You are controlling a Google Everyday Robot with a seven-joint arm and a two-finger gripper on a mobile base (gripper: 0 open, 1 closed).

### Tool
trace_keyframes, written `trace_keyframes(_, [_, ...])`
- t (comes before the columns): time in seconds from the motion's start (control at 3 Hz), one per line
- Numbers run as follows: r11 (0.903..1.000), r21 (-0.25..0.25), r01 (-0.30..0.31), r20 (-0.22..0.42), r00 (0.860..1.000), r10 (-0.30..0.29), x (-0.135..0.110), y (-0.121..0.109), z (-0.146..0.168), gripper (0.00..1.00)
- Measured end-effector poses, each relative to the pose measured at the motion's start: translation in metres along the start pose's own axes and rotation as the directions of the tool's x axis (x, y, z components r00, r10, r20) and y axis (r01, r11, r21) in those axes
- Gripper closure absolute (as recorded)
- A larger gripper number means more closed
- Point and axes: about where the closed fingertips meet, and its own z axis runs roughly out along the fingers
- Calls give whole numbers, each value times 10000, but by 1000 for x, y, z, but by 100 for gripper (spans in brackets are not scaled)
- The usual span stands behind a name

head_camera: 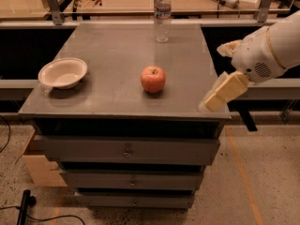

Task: Pick apple

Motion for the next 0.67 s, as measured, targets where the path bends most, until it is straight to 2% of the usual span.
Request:
trace_keyframes(0.33, [9993, -298, 238, 1388, 9901, -194, -28, -5, 35, 0])
trace_keyframes(0.67, [9991, -323, 280, 2209, 9751, -202, -44, -16, 75, 0])
